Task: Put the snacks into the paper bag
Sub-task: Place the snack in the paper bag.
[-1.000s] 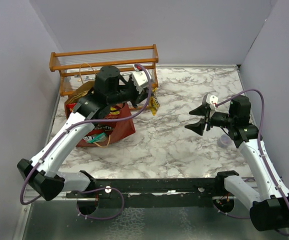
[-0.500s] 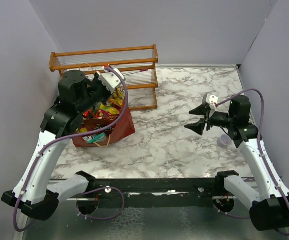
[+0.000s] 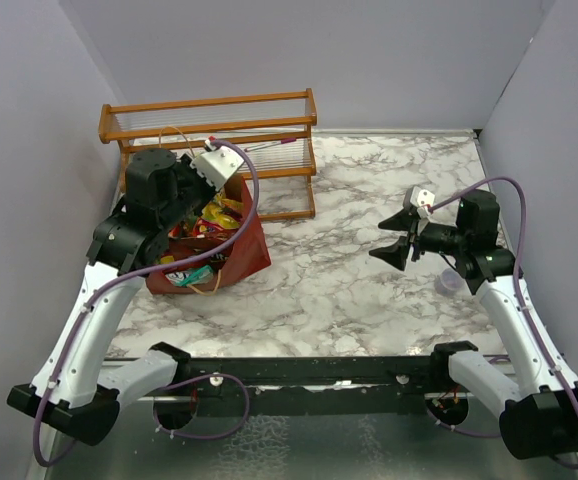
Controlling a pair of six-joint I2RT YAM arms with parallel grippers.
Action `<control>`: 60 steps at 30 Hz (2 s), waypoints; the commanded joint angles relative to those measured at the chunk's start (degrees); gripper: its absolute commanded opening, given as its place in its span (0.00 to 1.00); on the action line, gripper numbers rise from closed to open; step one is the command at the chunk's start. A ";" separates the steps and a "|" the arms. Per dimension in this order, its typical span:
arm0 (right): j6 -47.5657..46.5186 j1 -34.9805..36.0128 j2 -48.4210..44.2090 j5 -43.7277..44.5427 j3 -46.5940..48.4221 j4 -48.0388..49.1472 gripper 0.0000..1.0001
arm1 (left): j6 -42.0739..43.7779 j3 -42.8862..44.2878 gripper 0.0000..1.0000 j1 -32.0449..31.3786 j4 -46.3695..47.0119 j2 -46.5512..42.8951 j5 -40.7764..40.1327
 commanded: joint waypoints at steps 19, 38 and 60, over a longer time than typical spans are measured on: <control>-0.70 0.28 0.21 1.51 -0.48 1.55 0.68 | -10.31 -7.44 0.00 2.03 3.45 2.67 9.80; -0.93 0.28 0.36 1.54 -0.57 1.56 0.69 | -9.19 -16.07 0.02 4.84 -2.44 4.93 -2.29; -0.91 0.26 0.14 1.55 -0.57 1.61 0.69 | -9.34 -11.79 0.64 5.11 -0.16 3.60 -7.38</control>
